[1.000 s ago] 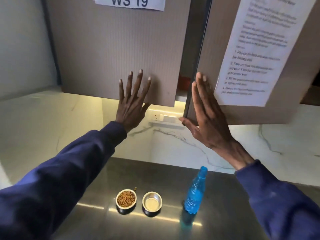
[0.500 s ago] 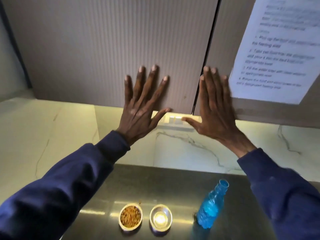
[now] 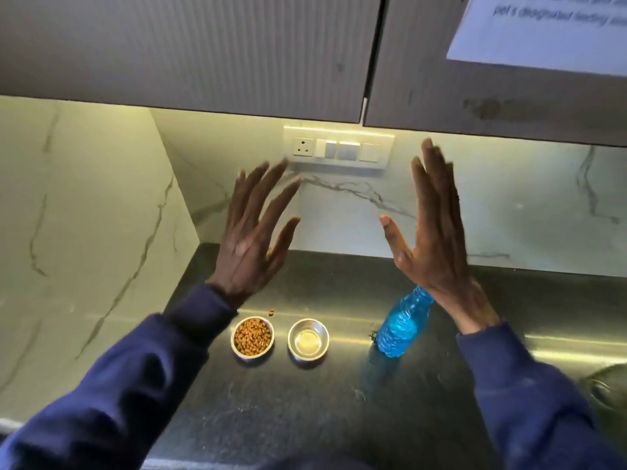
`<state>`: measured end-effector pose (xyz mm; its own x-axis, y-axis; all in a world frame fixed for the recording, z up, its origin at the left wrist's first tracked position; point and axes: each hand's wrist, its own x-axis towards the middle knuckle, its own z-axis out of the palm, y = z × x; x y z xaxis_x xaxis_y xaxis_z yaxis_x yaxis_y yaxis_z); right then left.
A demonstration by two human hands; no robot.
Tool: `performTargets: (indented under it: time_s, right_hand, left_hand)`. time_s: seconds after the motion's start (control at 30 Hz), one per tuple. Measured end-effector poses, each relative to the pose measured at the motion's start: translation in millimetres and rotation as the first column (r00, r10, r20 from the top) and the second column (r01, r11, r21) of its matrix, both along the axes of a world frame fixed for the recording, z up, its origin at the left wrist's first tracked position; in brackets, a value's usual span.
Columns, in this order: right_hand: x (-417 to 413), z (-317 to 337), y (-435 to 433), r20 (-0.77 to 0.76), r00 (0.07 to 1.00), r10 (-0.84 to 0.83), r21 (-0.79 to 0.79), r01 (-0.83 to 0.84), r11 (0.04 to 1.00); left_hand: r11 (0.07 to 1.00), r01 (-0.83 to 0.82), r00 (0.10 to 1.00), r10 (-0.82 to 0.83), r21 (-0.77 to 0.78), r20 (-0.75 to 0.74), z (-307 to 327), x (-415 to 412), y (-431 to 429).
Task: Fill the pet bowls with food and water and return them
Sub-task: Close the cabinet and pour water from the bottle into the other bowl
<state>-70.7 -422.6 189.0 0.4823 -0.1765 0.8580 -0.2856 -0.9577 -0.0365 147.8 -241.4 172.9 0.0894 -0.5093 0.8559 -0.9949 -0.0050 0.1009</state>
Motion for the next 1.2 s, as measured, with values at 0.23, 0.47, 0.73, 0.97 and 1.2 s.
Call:
performTargets:
  time_s: [0.23,0.47,0.73,0.97,1.2]
  right_hand:
    - [-68,-120,2,0.180,0.969,-0.168,0.560,0.039,0.828]
    - [-75,-178,-3,0.168,0.952,-0.256,0.944,-0.080,0.321]
    - [-51,-190,-22,0.145,0.957,-0.253,0.947,-0.060,0.314]
    - [-49,-190,-18,0.270,0.930,-0.252,0.922,-0.174,0.345]
    - [-42,-202,-11,0.245,0.942,-0.229,0.917,-0.149,0.371]
  left_hand:
    - [0.952,0.114,0.508,0.189,0.283,-0.840,-145,-51,19]
    - [0.740,0.184,-0.091,0.668,0.647,-0.739,-240,-73,10]
    - [0.679,0.163,-0.033,0.729,0.716,-0.684,-250,-83,-10]
    - [0.783,0.156,-0.270,0.621,0.603,-0.736,-257,-82,-9]
    - [0.906,0.163,-0.383,0.424,0.391,-0.821,-244,-77,9]
